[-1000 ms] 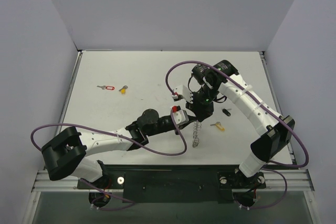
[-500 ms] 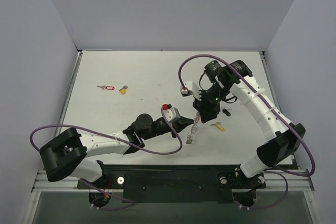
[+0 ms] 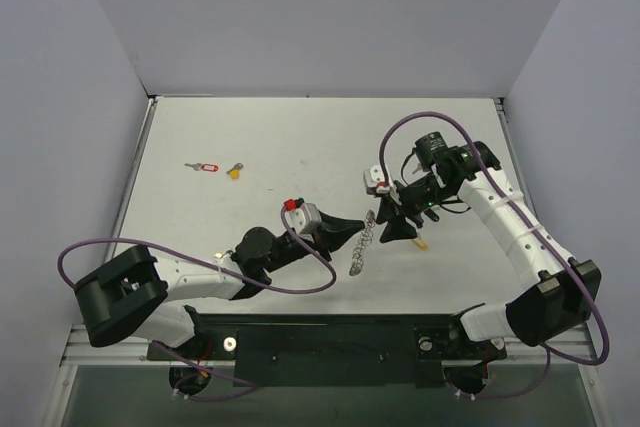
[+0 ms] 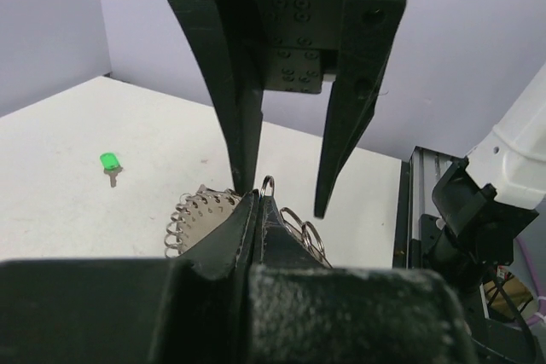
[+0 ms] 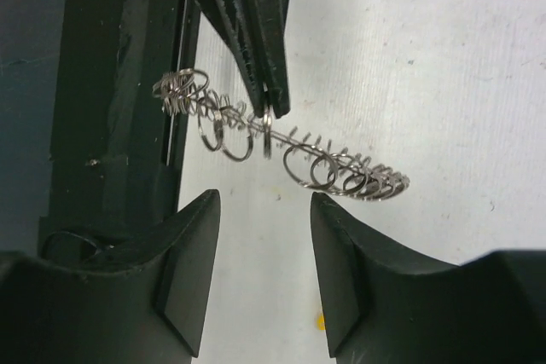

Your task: Put the keys on the keyring

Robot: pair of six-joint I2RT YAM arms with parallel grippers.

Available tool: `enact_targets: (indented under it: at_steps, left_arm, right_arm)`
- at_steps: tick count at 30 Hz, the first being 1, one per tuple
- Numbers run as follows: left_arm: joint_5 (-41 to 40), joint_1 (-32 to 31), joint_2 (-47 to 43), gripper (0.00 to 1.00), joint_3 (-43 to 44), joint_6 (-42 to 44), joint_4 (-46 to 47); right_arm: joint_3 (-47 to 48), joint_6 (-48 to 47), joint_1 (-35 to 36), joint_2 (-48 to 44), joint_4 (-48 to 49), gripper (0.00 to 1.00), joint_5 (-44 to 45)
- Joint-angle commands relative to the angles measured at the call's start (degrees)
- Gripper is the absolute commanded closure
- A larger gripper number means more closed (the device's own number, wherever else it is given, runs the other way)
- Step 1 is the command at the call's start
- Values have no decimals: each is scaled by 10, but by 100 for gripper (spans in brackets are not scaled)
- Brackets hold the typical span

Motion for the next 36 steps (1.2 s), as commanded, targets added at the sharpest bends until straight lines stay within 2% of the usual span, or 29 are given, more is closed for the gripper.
enact_targets:
  at_steps: [1,12,19,24,36]
  left_arm:
    - [-6,2,3,100,5,-22,96]
    - [-3,2,7,100,4,-22,93]
    - [-10,4,-2,100,-1,-21,88]
    - [-7,4,-5,100,-3,-22,86]
    - [2,5,0,100,-1,-29,90]
  right_arm:
    - [20,-40,1,21,18,59,-73]
    - [30,-22,-2,11,10,69,-95]
    - [30,-19,-8,-7,-3,62,-65]
    - [45,-29,-12,-9,-24,62,-66]
    - [81,-71,9,37,-76,78,-97]
